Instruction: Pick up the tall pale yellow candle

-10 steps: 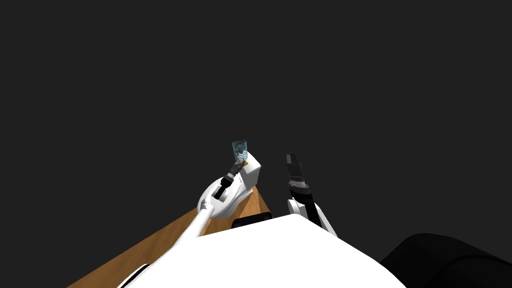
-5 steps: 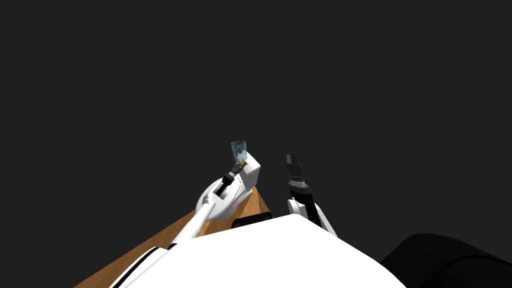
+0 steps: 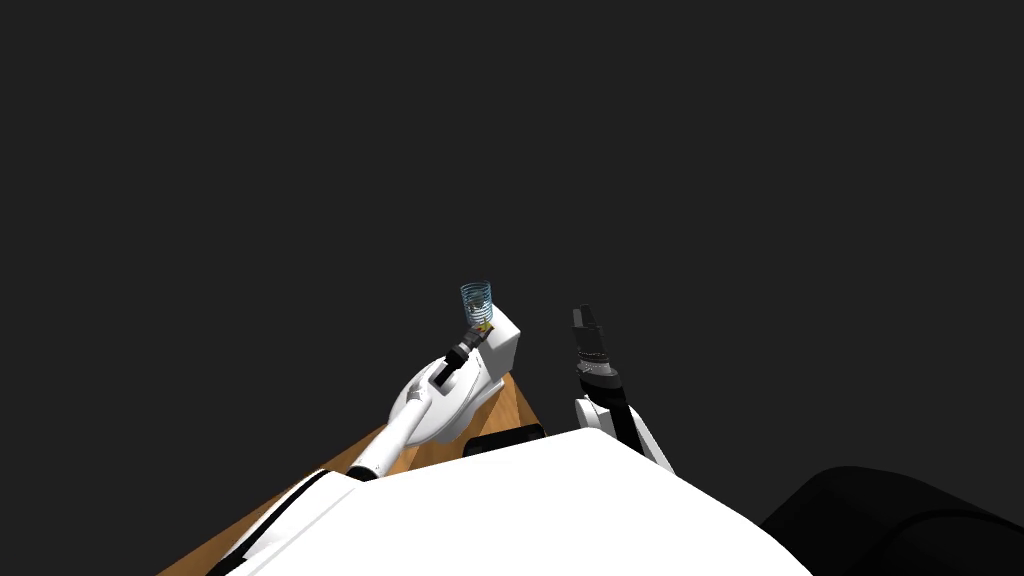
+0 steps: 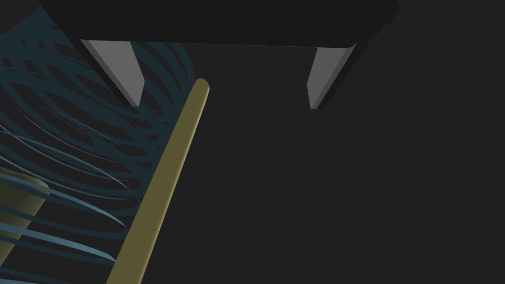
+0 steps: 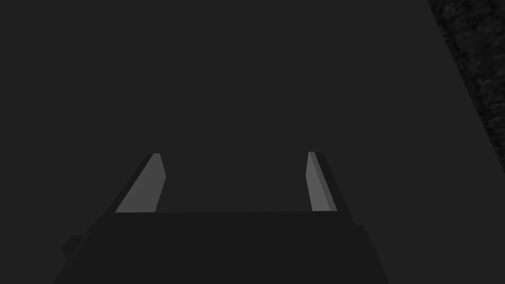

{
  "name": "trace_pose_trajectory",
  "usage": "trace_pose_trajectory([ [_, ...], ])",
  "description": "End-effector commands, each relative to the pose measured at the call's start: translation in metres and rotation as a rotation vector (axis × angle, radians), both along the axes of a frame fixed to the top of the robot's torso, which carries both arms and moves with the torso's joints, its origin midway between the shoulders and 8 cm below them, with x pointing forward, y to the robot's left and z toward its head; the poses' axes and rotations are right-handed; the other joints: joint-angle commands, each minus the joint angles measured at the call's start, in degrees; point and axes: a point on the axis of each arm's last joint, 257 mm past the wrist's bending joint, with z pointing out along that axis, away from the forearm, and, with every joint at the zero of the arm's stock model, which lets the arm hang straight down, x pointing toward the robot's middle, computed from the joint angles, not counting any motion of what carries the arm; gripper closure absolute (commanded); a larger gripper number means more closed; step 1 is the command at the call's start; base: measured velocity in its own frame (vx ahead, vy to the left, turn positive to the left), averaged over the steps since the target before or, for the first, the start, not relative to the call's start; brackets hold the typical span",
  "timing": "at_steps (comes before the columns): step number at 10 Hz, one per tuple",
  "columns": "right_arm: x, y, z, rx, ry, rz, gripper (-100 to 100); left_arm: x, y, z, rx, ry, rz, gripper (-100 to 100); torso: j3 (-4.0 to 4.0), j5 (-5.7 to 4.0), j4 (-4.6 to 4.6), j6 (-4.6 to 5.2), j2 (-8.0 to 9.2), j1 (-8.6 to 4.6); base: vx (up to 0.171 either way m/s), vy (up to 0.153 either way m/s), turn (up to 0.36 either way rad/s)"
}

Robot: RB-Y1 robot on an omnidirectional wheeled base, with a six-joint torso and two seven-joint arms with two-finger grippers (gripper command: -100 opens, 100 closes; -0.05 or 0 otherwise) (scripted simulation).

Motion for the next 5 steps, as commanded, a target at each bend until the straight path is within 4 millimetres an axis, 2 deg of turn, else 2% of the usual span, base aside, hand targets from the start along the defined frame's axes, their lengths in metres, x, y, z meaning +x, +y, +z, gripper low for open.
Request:
trace_pose_trajectory([
  [1,0.000,0.000,0.000,0.000,0.000,0.000,0,0.006,0.002,-0.010,0.062,0.001,-0.003,-100,0.00,0.00,0.00,0.00,0.00,0.00,0.011,0.016,-0.053],
  [5,0.000,0.000,0.000,0.000,0.000,0.000,0,0.016,0.009,-0.026,0.155,0.006,-0.004,-100,0.01,0.00,0.00,-0.01,0.02,-0.02,0.006,0.010,-0.028],
])
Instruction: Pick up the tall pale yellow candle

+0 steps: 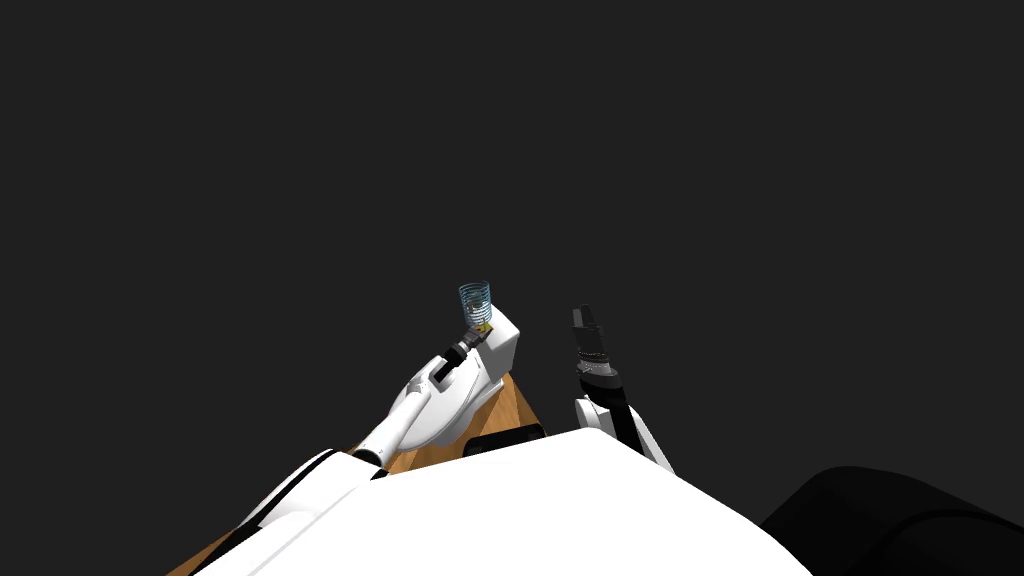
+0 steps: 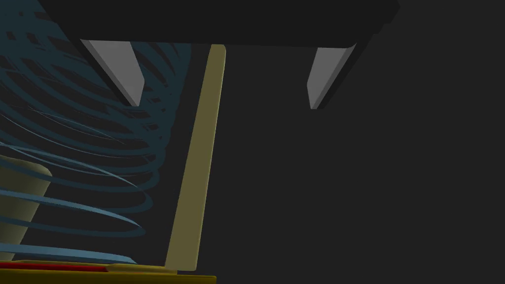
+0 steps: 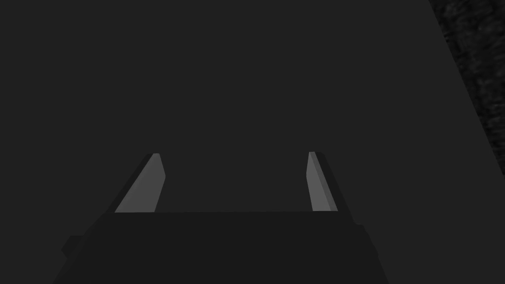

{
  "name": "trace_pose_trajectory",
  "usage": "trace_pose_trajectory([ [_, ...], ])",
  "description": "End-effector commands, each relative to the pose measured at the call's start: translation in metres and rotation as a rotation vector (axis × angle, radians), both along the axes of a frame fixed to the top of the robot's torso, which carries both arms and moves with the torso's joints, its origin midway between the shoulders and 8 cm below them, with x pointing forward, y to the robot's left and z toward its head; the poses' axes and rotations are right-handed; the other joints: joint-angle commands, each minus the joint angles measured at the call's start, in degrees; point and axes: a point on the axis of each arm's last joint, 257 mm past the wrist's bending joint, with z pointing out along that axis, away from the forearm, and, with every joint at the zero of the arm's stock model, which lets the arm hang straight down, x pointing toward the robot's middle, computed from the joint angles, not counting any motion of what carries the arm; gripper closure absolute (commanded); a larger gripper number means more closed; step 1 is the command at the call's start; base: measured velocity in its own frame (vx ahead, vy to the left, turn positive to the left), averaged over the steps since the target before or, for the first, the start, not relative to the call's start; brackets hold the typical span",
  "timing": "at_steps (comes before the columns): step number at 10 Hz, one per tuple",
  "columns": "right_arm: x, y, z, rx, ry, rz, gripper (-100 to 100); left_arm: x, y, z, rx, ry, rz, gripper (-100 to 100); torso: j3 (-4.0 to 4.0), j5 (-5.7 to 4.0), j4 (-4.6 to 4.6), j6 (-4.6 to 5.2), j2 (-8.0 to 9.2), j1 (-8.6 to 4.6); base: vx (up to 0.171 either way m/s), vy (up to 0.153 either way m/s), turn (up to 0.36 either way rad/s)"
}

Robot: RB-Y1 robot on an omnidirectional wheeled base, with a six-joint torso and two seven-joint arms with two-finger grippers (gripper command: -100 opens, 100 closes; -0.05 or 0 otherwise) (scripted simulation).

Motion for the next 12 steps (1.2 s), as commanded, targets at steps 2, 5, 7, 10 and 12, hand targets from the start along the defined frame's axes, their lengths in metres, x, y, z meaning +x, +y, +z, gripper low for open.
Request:
trace_pose_trajectory([
  [2,0.0000,0.0000,0.0000,0.000,0.000,0.000,0,0.0069,0.0049,-0.0091,0.060,0.000,-0.001,-100,0.00,0.00,0.00,0.00,-0.01,0.00,0.006,0.008,-0.032],
  [5,0.0000,0.0000,0.0000,0.000,0.000,0.000,0,0.0072,0.0046,-0.0106,0.067,0.000,-0.001,0,0.01,0.00,0.00,-0.01,0.02,-0.02,0.001,0.002,-0.006],
  [7,0.0000,0.0000,0.0000,0.000,0.000,0.000,0,0.0072,0.0046,-0.0105,0.066,0.000,-0.001,100,0.02,-0.01,0.00,0.00,0.03,-0.04,0.000,0.000,0.000],
  [10,0.0000,0.0000,0.0000,0.000,0.000,0.000,0,0.0075,0.0061,-0.0109,0.067,0.001,0.002,100,0.01,0.00,0.00,0.08,0.03,-0.12,0.000,0.001,0.005],
  [12,0.0000,0.0000,0.0000,0.000,0.000,0.000,0,0.0075,0.0061,-0.0109,0.067,0.001,0.002,0,0.01,-0.01,0.00,0.08,0.03,-0.14,0.000,0.000,0.000],
])
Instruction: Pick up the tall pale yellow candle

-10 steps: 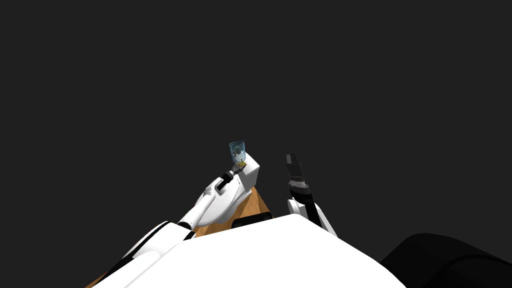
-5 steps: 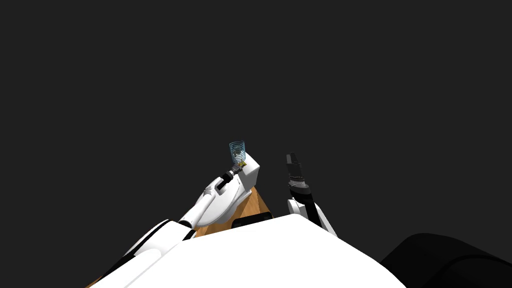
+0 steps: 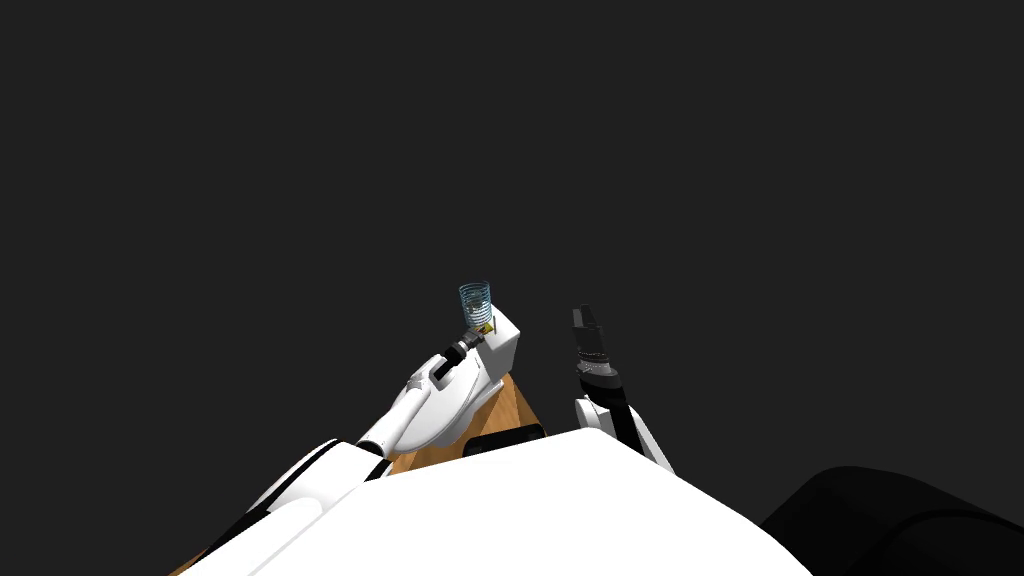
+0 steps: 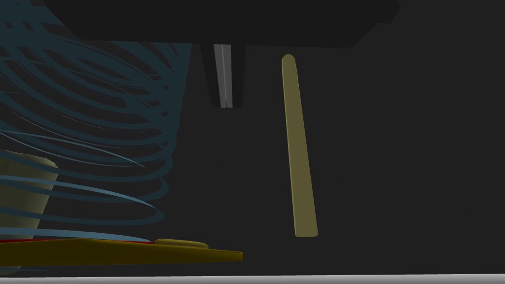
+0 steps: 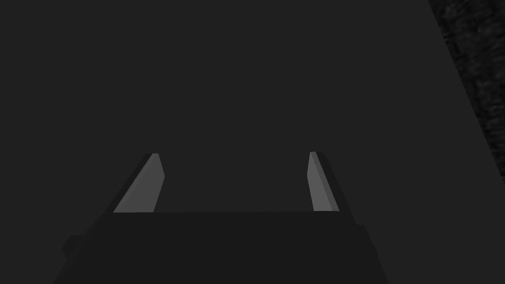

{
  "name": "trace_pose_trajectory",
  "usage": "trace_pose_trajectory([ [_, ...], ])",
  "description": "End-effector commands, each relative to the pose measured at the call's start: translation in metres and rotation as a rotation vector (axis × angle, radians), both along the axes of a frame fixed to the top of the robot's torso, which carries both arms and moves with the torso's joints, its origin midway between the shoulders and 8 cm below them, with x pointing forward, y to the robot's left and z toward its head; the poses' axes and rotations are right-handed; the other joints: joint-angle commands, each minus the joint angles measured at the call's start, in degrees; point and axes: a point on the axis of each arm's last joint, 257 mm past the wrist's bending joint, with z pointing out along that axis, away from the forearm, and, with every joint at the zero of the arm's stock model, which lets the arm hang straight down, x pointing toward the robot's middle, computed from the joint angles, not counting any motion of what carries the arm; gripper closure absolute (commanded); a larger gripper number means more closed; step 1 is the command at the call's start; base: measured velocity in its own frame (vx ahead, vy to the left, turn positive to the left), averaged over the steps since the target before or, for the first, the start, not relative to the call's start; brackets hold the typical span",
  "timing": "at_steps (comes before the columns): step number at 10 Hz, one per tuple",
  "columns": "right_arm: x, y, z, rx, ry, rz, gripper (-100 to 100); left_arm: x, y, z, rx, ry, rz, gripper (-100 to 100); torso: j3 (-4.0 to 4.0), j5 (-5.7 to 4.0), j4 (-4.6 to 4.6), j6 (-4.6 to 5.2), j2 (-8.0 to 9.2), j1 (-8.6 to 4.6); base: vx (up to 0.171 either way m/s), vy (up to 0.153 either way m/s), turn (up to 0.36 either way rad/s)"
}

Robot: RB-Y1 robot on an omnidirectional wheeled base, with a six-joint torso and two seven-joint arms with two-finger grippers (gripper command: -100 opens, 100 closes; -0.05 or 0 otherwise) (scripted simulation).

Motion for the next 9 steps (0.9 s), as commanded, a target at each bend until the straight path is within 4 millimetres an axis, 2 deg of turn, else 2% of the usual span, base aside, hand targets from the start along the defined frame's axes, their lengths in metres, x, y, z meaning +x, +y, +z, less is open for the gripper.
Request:
trace_pose_trajectory([
  [1,0.000,0.000,0.000,0.000,0.000,0.000,0,0.006,0.010,0.002,0.007,-0.007,0.024,-100,0.00,0.00,0.00,0.00,0.00,0.00,-0.024,-0.002,-0.238],
  [9,0.000,0.000,0.000,0.000,0.000,0.000,0,0.035,0.086,0.005,0.030,-0.003,0.207,-100,0.14,-0.01,0.05,0.01,0.25,-0.02,-0.061,-0.005,-0.244],
])
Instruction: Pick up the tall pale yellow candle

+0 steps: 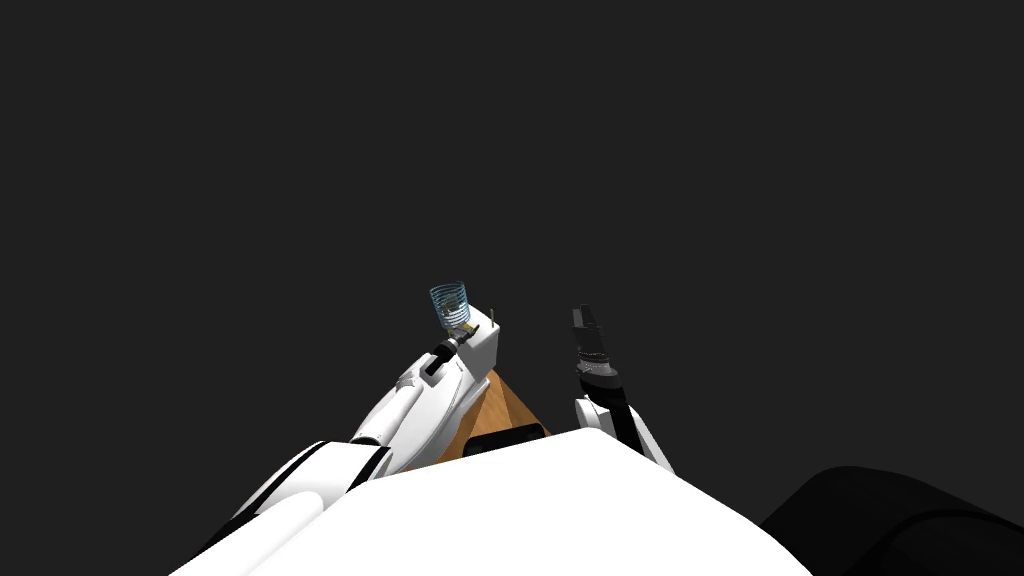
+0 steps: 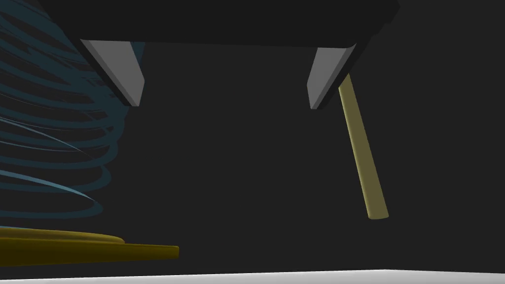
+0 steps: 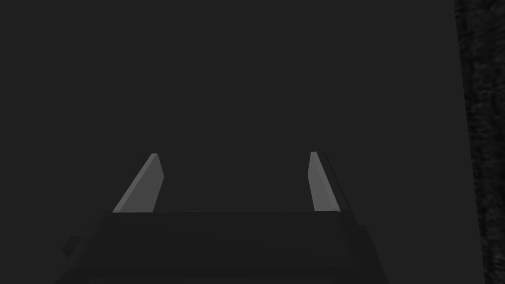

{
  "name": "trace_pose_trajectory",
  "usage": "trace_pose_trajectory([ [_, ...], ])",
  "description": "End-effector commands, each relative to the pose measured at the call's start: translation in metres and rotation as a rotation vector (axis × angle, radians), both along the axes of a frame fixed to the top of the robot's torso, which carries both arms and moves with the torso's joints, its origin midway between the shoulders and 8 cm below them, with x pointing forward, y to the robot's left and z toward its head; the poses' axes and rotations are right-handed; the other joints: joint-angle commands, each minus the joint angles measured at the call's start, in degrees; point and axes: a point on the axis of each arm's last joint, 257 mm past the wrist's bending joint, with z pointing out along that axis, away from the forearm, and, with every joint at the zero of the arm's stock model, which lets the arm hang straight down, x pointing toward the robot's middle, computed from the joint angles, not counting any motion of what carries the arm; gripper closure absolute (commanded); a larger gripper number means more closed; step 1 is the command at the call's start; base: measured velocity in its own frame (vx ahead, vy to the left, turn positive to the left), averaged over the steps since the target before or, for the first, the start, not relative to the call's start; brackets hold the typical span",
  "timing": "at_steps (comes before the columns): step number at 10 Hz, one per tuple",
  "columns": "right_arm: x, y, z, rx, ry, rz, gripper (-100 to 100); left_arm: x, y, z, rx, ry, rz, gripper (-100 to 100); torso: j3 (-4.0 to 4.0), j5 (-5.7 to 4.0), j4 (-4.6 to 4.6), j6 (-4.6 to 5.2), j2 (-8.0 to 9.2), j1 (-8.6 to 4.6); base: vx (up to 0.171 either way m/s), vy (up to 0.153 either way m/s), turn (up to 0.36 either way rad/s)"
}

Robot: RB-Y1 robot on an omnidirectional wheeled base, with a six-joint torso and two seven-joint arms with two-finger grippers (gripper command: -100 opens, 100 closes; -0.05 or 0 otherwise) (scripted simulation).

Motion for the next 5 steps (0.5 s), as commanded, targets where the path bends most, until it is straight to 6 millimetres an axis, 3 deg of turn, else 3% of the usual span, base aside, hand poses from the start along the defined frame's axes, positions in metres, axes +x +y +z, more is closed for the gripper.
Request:
trace_pose_trajectory([
  [1,0.0000,0.0000,0.0000,0.000,0.000,0.000,0,0.0000,0.0000,0.0000,0.000,0.000,0.000,-100,0.00,0.00,0.00,0.00,0.00,0.00,-0.021,-0.002,-0.047],
  [2,0.0000,-0.0001,-0.0001,0.000,0.000,0.000,0,0.0002,0.0009,-0.0002,0.001,0.000,0.002,0,-0.05,0.01,-0.02,-0.05,-0.10,0.04,0.000,0.000,0.000],
  [3,0.0000,-0.0001,-0.0001,0.000,0.000,0.000,0,0.0002,0.0008,-0.0002,0.001,0.000,0.002,-100,-0.09,0.01,-0.04,-0.04,-0.17,0.06,0.000,0.000,0.000],
  [4,0.0000,-0.0001,-0.0001,0.000,0.000,0.000,0,0.0002,0.0008,-0.0002,0.001,0.000,0.002,100,-0.11,0.01,-0.04,-0.04,-0.20,0.07,0.000,0.000,0.000],
  [5,0.0000,-0.0001,-0.0001,0.000,0.000,0.000,0,0.0002,0.0008,-0.0002,0.001,0.000,0.002,100,-0.12,0.01,-0.05,-0.04,-0.21,0.07,0.000,0.000,0.000],
])
